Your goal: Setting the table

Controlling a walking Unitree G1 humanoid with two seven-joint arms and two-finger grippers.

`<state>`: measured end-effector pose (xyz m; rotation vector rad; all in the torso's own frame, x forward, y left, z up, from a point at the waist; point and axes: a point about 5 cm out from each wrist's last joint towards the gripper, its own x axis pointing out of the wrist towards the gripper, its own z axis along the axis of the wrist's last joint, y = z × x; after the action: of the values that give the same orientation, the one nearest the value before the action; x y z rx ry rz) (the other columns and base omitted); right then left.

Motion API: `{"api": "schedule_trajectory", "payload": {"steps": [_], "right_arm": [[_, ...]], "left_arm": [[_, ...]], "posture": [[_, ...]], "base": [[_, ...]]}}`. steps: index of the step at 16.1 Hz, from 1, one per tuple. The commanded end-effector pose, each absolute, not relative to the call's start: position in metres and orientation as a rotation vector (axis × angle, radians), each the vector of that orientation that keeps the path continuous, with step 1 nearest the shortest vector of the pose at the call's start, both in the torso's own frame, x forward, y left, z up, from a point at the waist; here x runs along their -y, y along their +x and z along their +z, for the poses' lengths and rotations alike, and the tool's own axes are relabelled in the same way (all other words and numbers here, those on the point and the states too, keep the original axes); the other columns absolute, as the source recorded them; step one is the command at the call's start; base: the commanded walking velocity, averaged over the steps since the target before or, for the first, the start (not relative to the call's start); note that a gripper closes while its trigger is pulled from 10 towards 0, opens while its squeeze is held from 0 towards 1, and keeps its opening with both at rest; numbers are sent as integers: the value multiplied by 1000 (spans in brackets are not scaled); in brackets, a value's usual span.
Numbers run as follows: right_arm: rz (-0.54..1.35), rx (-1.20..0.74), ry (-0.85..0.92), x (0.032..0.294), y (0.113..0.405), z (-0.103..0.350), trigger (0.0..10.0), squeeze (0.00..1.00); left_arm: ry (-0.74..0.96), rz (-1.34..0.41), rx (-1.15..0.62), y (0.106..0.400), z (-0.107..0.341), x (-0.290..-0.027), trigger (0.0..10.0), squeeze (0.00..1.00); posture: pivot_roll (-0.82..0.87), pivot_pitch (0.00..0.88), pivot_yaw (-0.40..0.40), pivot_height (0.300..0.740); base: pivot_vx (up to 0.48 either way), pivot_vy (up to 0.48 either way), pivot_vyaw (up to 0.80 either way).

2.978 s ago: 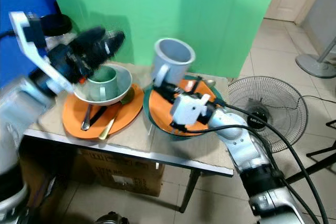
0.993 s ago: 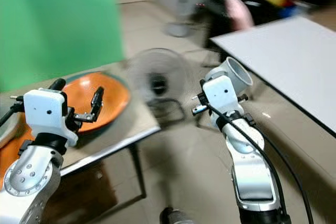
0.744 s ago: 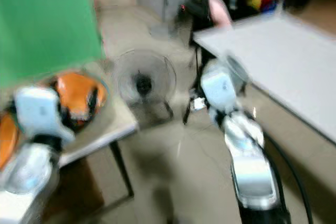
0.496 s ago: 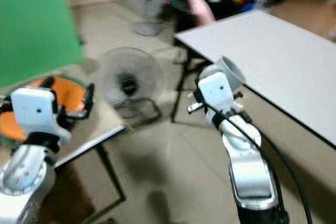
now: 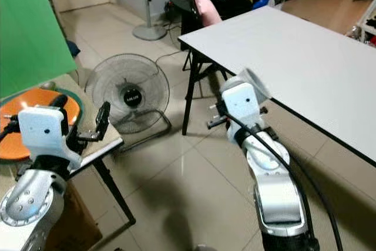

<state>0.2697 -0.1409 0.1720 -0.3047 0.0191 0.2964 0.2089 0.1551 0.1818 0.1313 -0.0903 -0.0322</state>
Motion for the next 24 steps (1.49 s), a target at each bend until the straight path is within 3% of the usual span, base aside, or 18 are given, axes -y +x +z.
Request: {"api": "schedule_trajectory", "payload": {"steps": [1, 7, 13, 19, 24], "right_arm": [[283, -5, -298, 143, 270, 177, 10000, 0], [286, -4, -279, 141, 272, 179, 10000, 0], [271, 2, -266, 141, 271, 180, 10000, 0], [285, 10, -286, 140, 274, 183, 10000, 0], [297, 21, -291, 138, 276, 184, 10000, 0]], "left_arm": [[128, -39, 98, 210, 183, -156, 10000, 0], [153, -46, 90, 211, 182, -159, 10000, 0], [166, -82, 91, 214, 182, -156, 10000, 0], [153, -69, 72, 213, 178, -158, 10000, 0], [153, -66, 73, 214, 178, -159, 10000, 0]], "posture": [[-40, 0, -29, 740], [-36, 0, -26, 740], [-40, 0, -13, 740], [-41, 0, -22, 740], [-42, 0, -20, 740]], "base": [[319, 0, 0], [320, 0, -626], [316, 0, 0], [316, 0, -740], [316, 0, 0]]}}
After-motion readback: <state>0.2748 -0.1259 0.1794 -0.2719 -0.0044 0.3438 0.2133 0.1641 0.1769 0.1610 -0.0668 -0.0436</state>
